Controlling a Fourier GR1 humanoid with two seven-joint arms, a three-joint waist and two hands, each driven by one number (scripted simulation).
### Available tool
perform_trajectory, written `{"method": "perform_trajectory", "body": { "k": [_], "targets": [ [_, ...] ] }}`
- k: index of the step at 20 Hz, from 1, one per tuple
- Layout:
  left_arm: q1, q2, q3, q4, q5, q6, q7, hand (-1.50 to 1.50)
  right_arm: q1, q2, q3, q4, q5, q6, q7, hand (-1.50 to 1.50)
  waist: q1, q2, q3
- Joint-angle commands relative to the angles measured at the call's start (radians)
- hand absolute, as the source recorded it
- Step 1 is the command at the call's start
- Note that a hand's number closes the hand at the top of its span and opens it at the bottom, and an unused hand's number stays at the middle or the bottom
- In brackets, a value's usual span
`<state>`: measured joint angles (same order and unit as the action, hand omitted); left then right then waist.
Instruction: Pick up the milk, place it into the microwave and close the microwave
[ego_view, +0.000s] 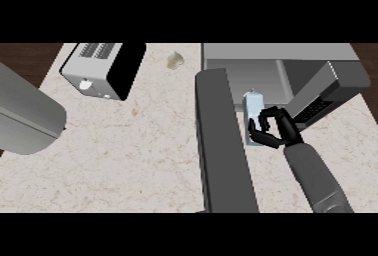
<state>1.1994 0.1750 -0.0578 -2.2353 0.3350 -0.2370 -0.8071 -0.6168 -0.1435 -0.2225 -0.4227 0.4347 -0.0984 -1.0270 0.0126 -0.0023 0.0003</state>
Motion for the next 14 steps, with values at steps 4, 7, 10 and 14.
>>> {"method": "perform_trajectory", "body": {
  "k": [4, 7, 10, 14],
  "targets": [
    [-0.031, -0.016, 0.019, 0.078, -0.024, -0.03, -0.021, -1.5, -0.094, 0.013, 0.015, -0.133, -0.008, -0.027, 0.193, 1.5, -0.006, -0.004, -0.001],
    [-0.126, -0.017, 0.027, 0.091, -0.007, 0.002, 0.049, -1.5, -0.181, 0.044, 0.004, -0.07, -0.006, -0.064, 0.265, 1.5, 0.005, 0.007, 0.0],
    [-0.042, 0.006, 0.07, 0.046, 0.052, -0.047, 0.048, -1.5, -0.212, 0.026, 0.038, -0.073, 0.021, -0.027, 0.343, 1.5, 0.009, 0.003, 0.0],
    [-0.094, 0.015, 0.101, 0.043, 0.078, -0.042, 0.091, -1.5, -0.294, 0.003, 0.006, 0.049, 0.036, -0.109, 0.349, 1.5, 0.028, 0.014, 0.001]
  ]
}}
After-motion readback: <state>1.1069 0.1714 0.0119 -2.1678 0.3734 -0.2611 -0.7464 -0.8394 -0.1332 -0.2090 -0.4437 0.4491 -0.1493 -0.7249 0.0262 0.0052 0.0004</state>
